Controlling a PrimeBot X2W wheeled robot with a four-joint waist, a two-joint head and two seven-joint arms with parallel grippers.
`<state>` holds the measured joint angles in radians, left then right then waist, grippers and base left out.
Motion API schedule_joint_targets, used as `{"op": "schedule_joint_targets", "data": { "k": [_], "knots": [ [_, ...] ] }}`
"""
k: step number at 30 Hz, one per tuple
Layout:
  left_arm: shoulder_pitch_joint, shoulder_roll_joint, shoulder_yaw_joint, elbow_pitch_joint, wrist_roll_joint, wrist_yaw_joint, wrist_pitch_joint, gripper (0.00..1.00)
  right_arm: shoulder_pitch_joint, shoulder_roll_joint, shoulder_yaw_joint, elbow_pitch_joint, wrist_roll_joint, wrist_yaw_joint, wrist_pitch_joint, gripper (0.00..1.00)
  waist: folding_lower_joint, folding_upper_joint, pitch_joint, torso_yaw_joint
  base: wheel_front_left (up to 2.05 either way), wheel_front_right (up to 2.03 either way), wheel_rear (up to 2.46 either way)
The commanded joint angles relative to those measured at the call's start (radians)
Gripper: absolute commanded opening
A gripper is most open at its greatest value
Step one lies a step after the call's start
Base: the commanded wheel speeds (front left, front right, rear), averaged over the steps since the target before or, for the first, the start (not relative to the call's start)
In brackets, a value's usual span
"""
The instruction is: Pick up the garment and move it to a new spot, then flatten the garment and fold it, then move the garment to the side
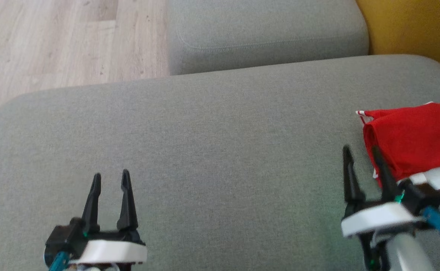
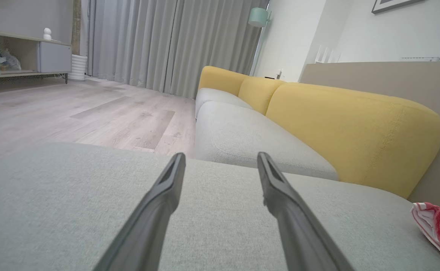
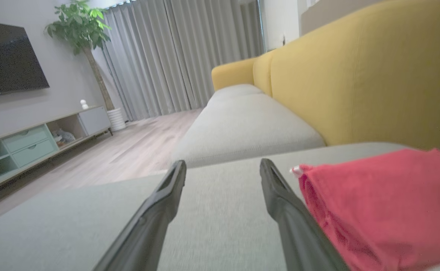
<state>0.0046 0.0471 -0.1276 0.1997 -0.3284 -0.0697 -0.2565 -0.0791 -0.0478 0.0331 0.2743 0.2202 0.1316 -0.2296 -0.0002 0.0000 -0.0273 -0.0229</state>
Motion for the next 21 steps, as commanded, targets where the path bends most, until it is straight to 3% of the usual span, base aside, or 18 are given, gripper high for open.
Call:
{"op": "schedule_joint_targets", "data": {
  "k": [1,21],
  "knots": [
    [-0.018,0.003,0.039,-0.028,-0.011,0.004,-0.005,1.0,-0.017,-0.003,0.033,-0.018,0.0,-0.001,-0.017,1.0,0.0002,0.0,-0.009,0.003,0.0,0.0,0.0],
    [0.022,0.003,0.048,-0.055,-0.072,-0.028,-0.005,1.0,0.027,-0.002,0.043,-0.046,0.022,-0.001,-0.032,1.0,0.0002,0.0,-0.024,-0.003,0.0,0.0,0.0]
  ]
}}
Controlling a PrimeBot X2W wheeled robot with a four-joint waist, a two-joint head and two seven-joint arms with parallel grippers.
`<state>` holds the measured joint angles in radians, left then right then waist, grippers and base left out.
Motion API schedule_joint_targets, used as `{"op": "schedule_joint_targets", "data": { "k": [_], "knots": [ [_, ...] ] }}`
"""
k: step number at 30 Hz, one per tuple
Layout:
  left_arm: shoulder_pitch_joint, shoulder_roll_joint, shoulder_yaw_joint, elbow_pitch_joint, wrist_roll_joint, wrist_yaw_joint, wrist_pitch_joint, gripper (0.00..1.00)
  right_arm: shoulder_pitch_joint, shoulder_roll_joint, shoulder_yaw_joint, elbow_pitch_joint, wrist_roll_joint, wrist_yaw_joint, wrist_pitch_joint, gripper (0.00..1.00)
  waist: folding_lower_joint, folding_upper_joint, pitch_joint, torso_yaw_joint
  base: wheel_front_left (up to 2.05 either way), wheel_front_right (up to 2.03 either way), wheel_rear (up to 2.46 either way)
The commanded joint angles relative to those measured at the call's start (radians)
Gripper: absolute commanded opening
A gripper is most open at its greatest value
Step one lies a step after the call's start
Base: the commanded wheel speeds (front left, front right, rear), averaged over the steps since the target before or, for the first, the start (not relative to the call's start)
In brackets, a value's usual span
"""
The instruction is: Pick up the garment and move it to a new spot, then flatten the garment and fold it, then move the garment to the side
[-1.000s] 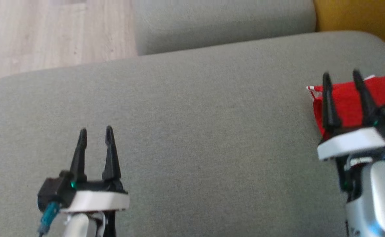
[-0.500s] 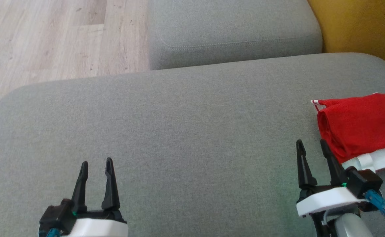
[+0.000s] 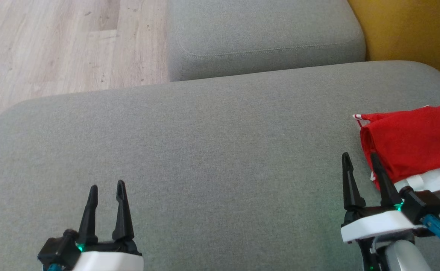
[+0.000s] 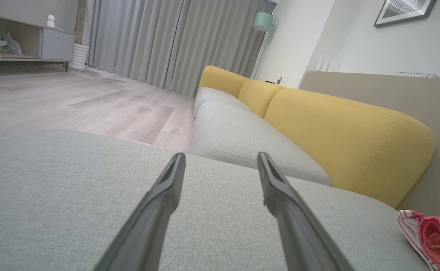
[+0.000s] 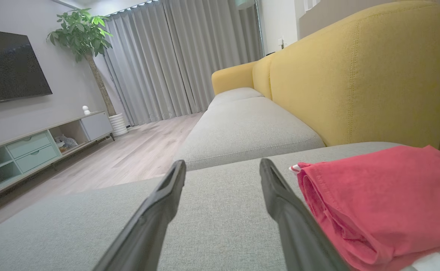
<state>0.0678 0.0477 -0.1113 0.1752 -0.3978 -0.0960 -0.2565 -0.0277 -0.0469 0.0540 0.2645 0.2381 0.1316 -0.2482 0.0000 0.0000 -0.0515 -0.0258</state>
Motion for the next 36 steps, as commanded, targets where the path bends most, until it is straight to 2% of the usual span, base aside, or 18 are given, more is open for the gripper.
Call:
{"op": "schedule_joint_targets", "data": {
  "k": [1,12,13,18,36],
  "knots": [
    [-0.042,0.003,0.032,-0.028,-0.003,-0.002,-0.005,1.0,-0.023,-0.003,0.023,-0.036,0.004,-0.001,-0.013,1.0,0.0,0.0,-0.001,0.001,0.0,0.0,0.0],
    [-0.045,0.003,0.043,-0.016,-0.028,-0.006,-0.005,1.0,-0.026,-0.003,0.038,-0.022,0.018,-0.001,-0.013,1.0,0.0,0.0,-0.002,0.0,0.0,0.0,0.0],
    [0.0,0.0,0.01,0.013,-0.031,-0.003,0.0,0.0,0.0,0.0,0.012,0.007,0.015,0.0,0.0,0.0,0.0,0.0,-0.002,0.0,0.0,0.0,0.0],
    [0.015,-0.001,0.009,0.071,-0.037,-0.001,0.002,0.0,0.021,0.001,0.012,0.063,0.021,0.0,0.003,0.0,0.0,0.0,-0.002,0.0,0.0,0.0,0.0],
    [-0.013,-0.001,0.041,0.072,-0.207,-0.006,0.055,0.0,0.007,-0.005,-0.007,0.051,0.223,0.0,0.049,0.0,0.0,0.0,0.006,0.003,0.0,0.0,0.0]
  ]
}}
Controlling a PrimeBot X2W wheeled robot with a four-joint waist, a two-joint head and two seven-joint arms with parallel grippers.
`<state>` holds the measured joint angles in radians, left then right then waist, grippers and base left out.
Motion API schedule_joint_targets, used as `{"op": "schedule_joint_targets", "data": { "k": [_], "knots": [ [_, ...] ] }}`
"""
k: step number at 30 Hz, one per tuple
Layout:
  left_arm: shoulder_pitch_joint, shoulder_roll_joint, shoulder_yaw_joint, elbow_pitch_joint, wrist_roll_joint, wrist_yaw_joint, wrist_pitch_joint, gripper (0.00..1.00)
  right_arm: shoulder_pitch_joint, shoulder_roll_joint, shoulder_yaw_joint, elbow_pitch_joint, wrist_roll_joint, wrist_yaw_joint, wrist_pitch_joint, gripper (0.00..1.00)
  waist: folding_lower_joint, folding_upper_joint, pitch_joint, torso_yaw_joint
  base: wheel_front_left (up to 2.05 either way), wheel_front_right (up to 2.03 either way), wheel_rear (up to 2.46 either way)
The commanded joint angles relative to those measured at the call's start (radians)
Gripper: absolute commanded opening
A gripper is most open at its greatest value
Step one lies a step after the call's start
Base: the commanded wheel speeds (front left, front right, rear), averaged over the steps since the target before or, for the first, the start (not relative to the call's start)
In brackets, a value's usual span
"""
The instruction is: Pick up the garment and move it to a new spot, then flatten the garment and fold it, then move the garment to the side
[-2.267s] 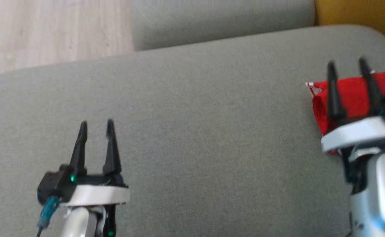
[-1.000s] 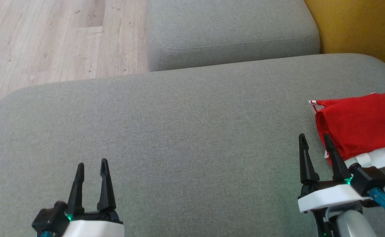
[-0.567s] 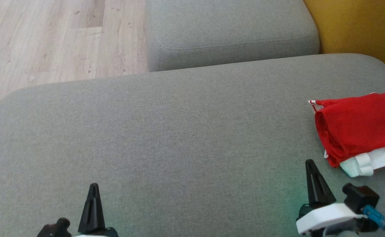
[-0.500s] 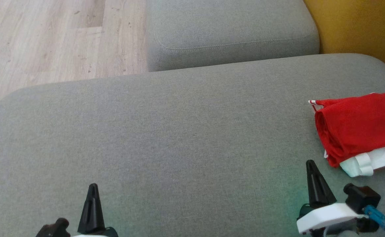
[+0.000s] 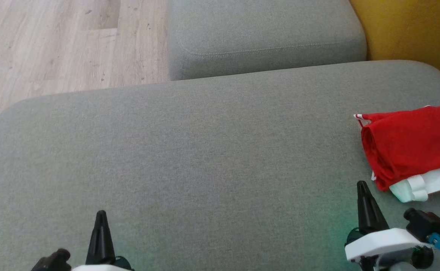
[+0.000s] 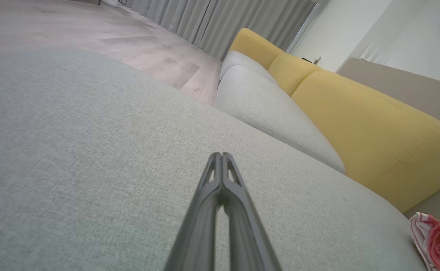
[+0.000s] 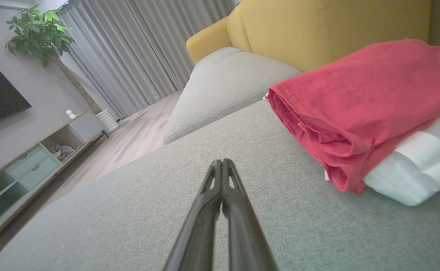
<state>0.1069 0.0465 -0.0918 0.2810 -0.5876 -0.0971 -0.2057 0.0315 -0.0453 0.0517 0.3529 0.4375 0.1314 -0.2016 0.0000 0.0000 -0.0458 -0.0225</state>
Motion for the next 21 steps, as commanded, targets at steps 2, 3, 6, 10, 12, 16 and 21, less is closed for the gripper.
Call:
{"op": "schedule_joint_targets", "data": {
  "k": [2,3,6,10,12,16,21],
  "knots": [
    [-0.055,0.001,0.025,-0.034,-0.036,-0.005,0.01,0.0,-0.054,-0.007,-0.007,-0.039,0.046,0.0,0.008,0.0,0.0,0.0,0.001,0.001,0.0,0.0,0.0],
    [-0.056,0.001,0.026,-0.034,-0.045,-0.006,0.013,0.0,-0.054,-0.007,-0.008,-0.04,0.057,0.0,0.01,0.0,0.0,0.0,0.002,0.001,0.0,0.0,0.0],
    [-0.061,0.001,0.032,-0.034,-0.074,-0.006,0.022,0.0,-0.057,-0.008,-0.011,-0.042,0.09,0.0,0.018,0.0,0.0,0.0,0.003,0.001,0.0,0.0,0.0],
    [-0.069,0.001,0.04,-0.034,-0.121,-0.008,0.037,0.0,-0.061,-0.009,-0.017,-0.045,0.145,0.0,0.032,0.0,0.0,0.0,0.005,0.002,0.0,0.0,0.0],
    [-0.072,0.001,0.044,-0.035,-0.139,-0.008,0.042,0.0,-0.062,-0.009,-0.02,-0.047,0.167,0.0,0.037,0.0,0.0,0.0,0.006,0.003,0.0,0.0,0.0],
    [-0.078,0.001,0.051,-0.035,-0.177,-0.009,0.054,0.0,-0.066,-0.01,-0.025,-0.049,0.211,0.0,0.048,0.0,0.0,0.0,0.008,0.004,0.0,0.0,0.0],
    [-0.085,0.001,0.059,-0.035,-0.224,-0.011,0.069,0.0,-0.07,-0.011,-0.031,-0.053,0.266,0.0,0.062,0.0,0.0,0.0,0.01,0.005,0.0,0.0,0.0]
  ]
}}
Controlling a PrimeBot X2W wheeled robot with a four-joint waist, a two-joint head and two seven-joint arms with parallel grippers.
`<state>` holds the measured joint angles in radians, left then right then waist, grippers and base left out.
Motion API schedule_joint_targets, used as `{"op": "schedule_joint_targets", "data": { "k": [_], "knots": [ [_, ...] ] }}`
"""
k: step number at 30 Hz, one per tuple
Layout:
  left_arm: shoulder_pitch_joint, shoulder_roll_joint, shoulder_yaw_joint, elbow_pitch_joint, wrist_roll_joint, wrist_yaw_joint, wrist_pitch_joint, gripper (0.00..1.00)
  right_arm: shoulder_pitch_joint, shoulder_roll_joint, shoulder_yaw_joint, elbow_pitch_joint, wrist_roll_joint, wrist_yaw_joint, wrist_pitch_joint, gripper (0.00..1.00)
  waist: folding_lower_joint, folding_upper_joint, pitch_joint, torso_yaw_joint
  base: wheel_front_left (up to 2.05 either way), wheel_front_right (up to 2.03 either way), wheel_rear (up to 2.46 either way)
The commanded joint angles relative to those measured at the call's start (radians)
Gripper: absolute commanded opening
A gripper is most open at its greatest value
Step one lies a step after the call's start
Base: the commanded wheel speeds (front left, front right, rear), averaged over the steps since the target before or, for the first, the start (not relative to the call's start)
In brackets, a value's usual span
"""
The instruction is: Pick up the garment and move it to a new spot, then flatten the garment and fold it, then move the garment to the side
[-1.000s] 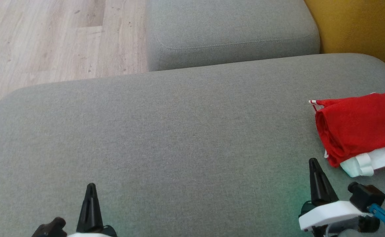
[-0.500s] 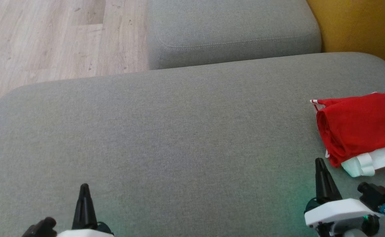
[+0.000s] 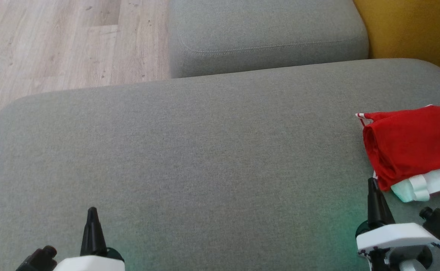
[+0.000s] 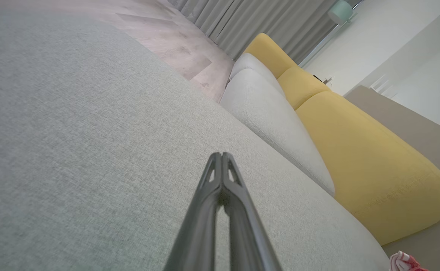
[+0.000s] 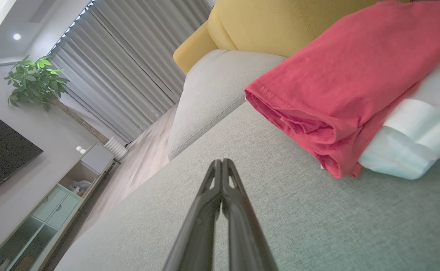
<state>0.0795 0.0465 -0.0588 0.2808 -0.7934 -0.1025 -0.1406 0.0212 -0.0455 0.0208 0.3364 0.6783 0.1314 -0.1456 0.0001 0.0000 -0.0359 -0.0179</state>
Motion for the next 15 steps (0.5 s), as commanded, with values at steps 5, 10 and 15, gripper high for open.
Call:
{"op": "schedule_joint_targets", "data": {
  "k": [5,10,15],
  "knots": [
    [-0.064,0.001,0.033,-0.034,-0.056,-0.006,0.016,0.0,-0.062,-0.011,-0.005,-0.039,0.069,0.0,0.017,0.0,0.0,0.0,0.002,0.001,0.0,0.0,0.0],
    [-0.072,0.001,0.042,-0.035,-0.103,-0.008,0.031,0.0,-0.066,-0.012,-0.012,-0.042,0.123,0.0,0.031,0.0,0.0,0.0,0.004,0.002,0.0,0.0,0.0],
    [-0.079,0.002,0.05,-0.035,-0.15,-0.009,0.045,0.0,-0.07,-0.012,-0.019,-0.046,0.178,0.0,0.045,0.0,0.0,0.0,0.007,0.003,0.0,0.0,0.0]
  ]
}}
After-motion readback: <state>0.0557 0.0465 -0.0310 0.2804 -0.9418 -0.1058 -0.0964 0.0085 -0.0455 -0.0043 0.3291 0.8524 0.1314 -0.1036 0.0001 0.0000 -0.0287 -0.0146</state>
